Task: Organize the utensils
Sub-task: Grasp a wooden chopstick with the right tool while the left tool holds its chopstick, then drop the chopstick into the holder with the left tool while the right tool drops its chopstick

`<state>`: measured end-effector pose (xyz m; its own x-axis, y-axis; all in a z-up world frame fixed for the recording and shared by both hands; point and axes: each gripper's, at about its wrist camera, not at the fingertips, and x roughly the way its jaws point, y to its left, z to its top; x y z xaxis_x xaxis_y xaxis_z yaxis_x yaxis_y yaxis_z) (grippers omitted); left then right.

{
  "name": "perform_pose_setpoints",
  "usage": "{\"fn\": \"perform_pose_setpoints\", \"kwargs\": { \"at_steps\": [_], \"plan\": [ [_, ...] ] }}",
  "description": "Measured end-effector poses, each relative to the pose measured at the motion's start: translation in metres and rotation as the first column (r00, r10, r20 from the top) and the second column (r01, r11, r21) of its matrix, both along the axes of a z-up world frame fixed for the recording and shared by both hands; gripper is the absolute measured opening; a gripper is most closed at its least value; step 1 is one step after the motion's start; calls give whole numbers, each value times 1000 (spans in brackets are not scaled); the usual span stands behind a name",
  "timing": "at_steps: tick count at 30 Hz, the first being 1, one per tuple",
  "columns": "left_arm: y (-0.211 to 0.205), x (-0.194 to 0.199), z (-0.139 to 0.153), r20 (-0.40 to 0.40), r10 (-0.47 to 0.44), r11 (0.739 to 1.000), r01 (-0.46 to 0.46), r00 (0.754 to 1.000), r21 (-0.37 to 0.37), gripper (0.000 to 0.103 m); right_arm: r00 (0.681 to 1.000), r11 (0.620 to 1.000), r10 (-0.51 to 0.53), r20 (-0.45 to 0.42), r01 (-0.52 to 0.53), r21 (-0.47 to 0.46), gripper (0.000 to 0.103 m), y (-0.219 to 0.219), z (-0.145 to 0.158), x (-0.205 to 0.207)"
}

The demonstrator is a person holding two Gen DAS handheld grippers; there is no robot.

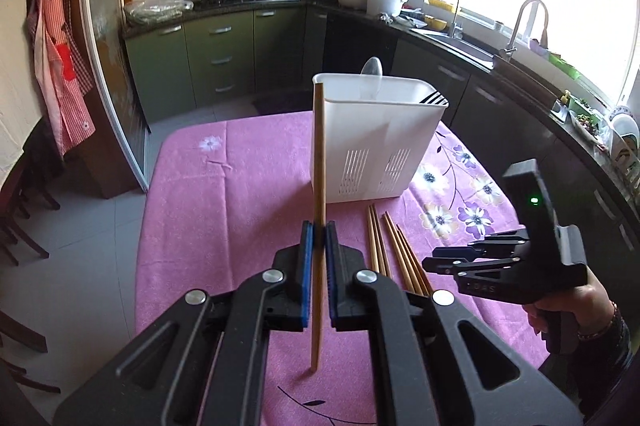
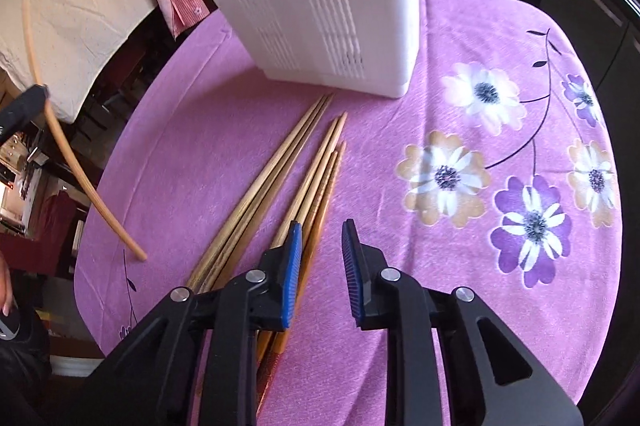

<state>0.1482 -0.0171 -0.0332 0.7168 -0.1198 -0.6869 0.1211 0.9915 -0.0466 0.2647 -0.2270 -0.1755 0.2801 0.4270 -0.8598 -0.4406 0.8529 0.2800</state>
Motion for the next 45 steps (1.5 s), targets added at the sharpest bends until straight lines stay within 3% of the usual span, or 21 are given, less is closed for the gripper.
{"fn": "perform_pose_setpoints", "kwargs": {
  "at_steps": [18, 26, 32, 40, 45],
  "plan": [
    [8, -20, 4, 28, -13, 1000, 13, 1000, 2, 6, 1000, 990, 8, -22, -11, -139, 18, 29, -10, 1],
    [12, -23, 5, 31, -18, 1000, 18, 999, 7, 6, 1000, 978, 11, 7, -9, -207, 10, 48, -11, 8],
    [14, -25, 6, 30, -23, 1000, 22, 999, 14, 6, 999, 990, -16, 37, 21, -142, 7, 42, 0, 8],
    [9, -28, 6, 41, -41, 999, 40, 998, 31, 6, 964, 998, -62, 258, 55, 32, 7, 4, 84, -36],
    [9, -35, 9, 56, -51, 998, 50, 997, 27, 6, 945, 995, -73, 318, 48, 85, 7, -22, 109, -77]
  ]
}}
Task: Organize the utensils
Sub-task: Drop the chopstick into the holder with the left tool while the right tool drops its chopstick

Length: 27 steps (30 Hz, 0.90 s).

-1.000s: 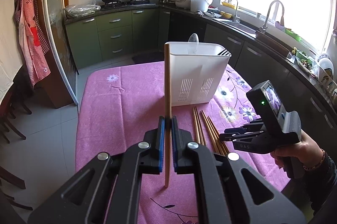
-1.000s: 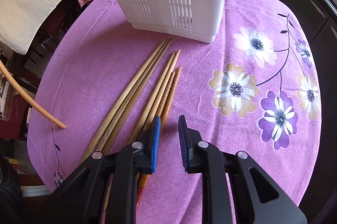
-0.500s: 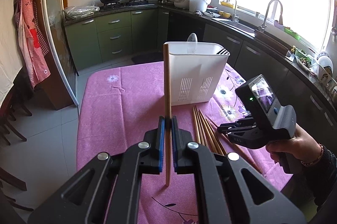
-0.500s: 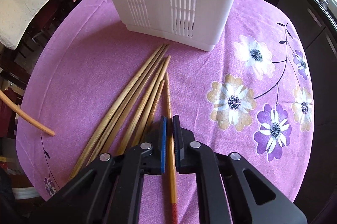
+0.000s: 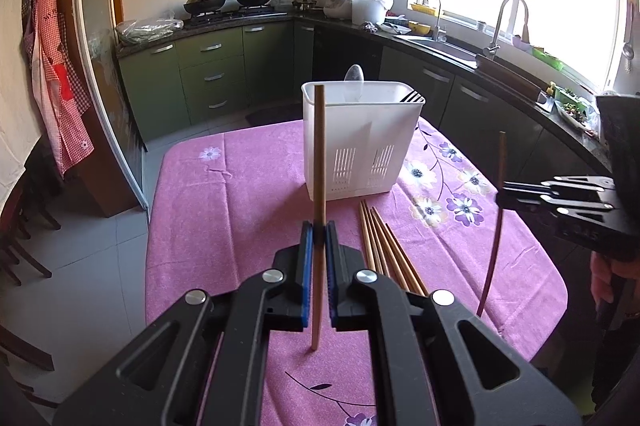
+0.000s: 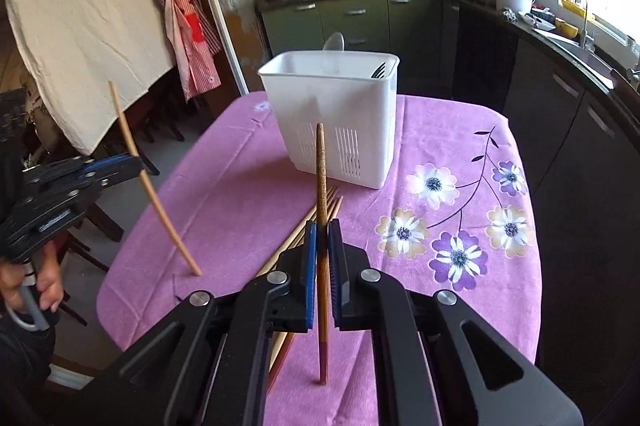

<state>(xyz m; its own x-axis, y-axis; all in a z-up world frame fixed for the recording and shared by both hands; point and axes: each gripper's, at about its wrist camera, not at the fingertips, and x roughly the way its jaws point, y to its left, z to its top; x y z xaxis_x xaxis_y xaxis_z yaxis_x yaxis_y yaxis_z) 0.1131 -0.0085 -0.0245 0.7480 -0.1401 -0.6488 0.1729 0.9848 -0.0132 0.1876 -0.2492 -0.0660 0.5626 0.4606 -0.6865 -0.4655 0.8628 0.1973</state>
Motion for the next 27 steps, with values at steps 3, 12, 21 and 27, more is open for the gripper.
{"fn": "perform_pose_setpoints", "kwargs": {
  "at_steps": [3, 12, 21, 27],
  "plan": [
    [-1, -5, 3, 20, -7, 1000, 7, 1000, -1, 6, 1000, 1000, 2, 8, -2, 24, 7, -11, 2, -19],
    [-7, -13, 19, 42, -28, 1000, 28, 999, 7, 6, 999, 998, -23, 38, 21, 60, 7, -32, 9, -34],
    [-21, 8, 83, 116, -69, 998, 70, 991, -6, 6, 998, 997, -28, 54, 24, 74, 7, -37, 14, -30],
    [-38, 42, 147, 241, -64, 998, 69, 968, -12, 6, 998, 995, -38, 45, 34, 91, 7, -46, 12, -25]
  ]
}}
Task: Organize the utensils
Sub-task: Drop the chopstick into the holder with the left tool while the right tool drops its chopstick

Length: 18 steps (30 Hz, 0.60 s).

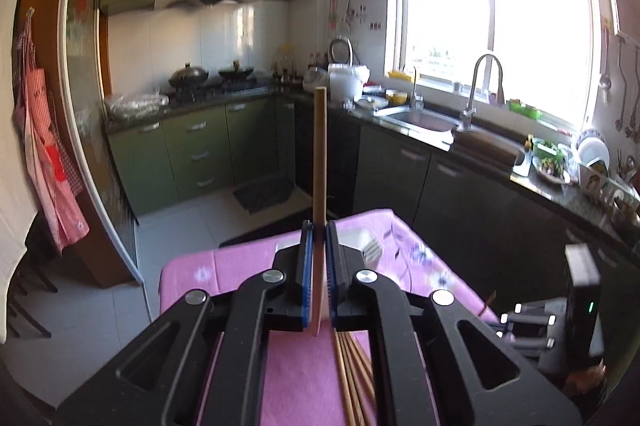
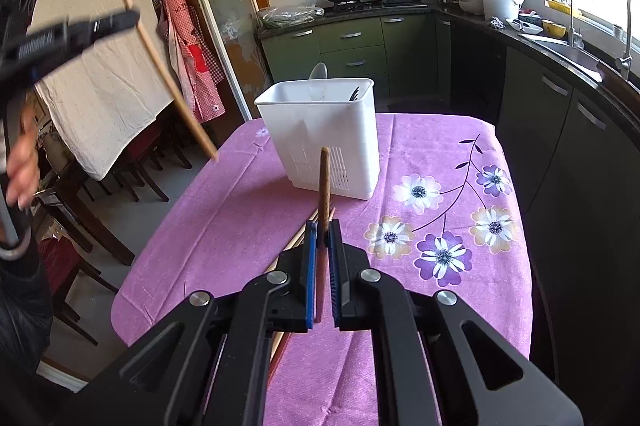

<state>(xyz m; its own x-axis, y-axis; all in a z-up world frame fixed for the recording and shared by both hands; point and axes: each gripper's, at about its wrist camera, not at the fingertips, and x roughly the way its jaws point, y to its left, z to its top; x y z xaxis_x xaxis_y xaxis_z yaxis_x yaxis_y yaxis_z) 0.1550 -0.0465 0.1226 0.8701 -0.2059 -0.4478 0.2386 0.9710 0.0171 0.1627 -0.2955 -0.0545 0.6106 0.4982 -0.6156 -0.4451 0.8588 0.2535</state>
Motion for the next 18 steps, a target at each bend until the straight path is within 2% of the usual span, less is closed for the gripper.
{"fn": "perform_pose_setpoints", "kwargs": {
  "at_steps": [4, 8, 14, 18],
  "plan": [
    [-12, 29, 20, 49, 26, 1000, -25, 998, -2, 6, 1000, 1000, -4, -9, 4, 12, 7, -7, -2, 3],
    [-23, 65, 18, 48, 58, 998, -59, 997, 20, 6, 1000, 1000, 2, -11, -2, 20, 7, -10, -2, 3],
    [-29, 116, -23, -57, 98, 995, -96, 994, 39, 6, 1000, 1000, 2, 5, -2, 30, 7, -14, 4, 2],
    [-23, 132, -51, -111, 111, 993, -107, 988, 40, 6, 1000, 1000, 6, 24, -6, 22, 7, -14, 13, 2]
  ]
}}
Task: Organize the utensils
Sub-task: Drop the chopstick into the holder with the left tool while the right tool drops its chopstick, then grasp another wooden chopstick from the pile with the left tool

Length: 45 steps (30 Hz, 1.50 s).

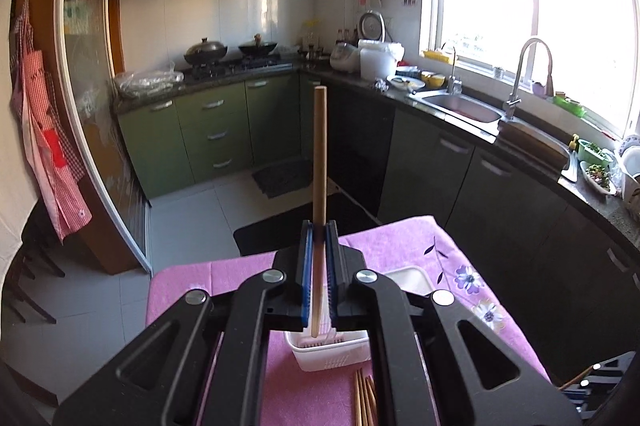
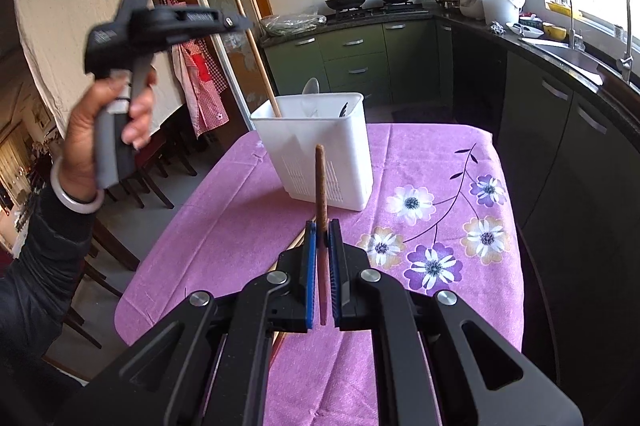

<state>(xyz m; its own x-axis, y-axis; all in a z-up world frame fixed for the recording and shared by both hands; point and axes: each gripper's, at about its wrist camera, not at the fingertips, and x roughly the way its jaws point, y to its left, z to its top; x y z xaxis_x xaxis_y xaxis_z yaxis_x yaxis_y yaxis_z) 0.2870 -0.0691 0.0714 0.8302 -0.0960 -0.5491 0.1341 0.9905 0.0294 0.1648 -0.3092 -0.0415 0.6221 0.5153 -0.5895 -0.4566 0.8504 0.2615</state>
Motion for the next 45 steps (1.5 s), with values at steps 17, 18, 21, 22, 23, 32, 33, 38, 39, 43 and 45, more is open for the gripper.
{"fn": "perform_pose_setpoints", "kwargs": {
  "at_steps": [17, 18, 21, 22, 23, 32, 33, 38, 39, 43, 45],
  "plan": [
    [21, -31, -31, -46, -14, 1000, 12, 999, -28, 25, 992, 998, 11, 128, -19, 62, 7, 19, 96, 50],
    [23, -37, -28, -38, -12, 999, 11, 999, -32, 33, 989, 997, 2, 145, -13, 73, 7, 19, 105, 55],
    [30, -62, -21, -10, -14, 999, 14, 1000, -40, 40, 982, 994, -31, 188, 10, 112, 7, 24, 132, 74],
    [31, -71, -19, -1, -14, 999, 14, 1000, -33, 40, 977, 992, -50, 205, 25, 121, 7, 26, 139, 81],
    [33, -80, -18, 8, -16, 1000, 16, 1000, -26, 40, 974, 992, -66, 217, 39, 123, 7, 29, 145, 90],
    [49, -123, -22, 6, -18, 1000, 18, 1000, -12, 50, 983, 991, -124, 133, 117, 61, 7, 63, 121, 169],
    [52, -125, -24, -6, -19, 1000, 19, 1000, -15, 50, 985, 992, -124, 120, 118, 55, 7, 65, 115, 173],
    [57, -127, -37, -72, -22, 999, 20, 997, -31, 50, 992, 993, -116, 52, 115, 11, 7, 76, 77, 195],
    [57, -127, -40, -87, -26, 999, 23, 996, -32, 50, 993, 994, -113, 44, 113, 0, 7, 78, 72, 198],
    [53, -128, -51, -124, -34, 999, 32, 992, -25, 50, 996, 996, -88, 30, 89, -32, 11, 87, 59, 199],
    [49, -127, -55, -146, -48, 998, 43, 988, -35, 51, 995, 995, -91, 52, 93, -35, 12, 84, 63, 191]
  ]
}}
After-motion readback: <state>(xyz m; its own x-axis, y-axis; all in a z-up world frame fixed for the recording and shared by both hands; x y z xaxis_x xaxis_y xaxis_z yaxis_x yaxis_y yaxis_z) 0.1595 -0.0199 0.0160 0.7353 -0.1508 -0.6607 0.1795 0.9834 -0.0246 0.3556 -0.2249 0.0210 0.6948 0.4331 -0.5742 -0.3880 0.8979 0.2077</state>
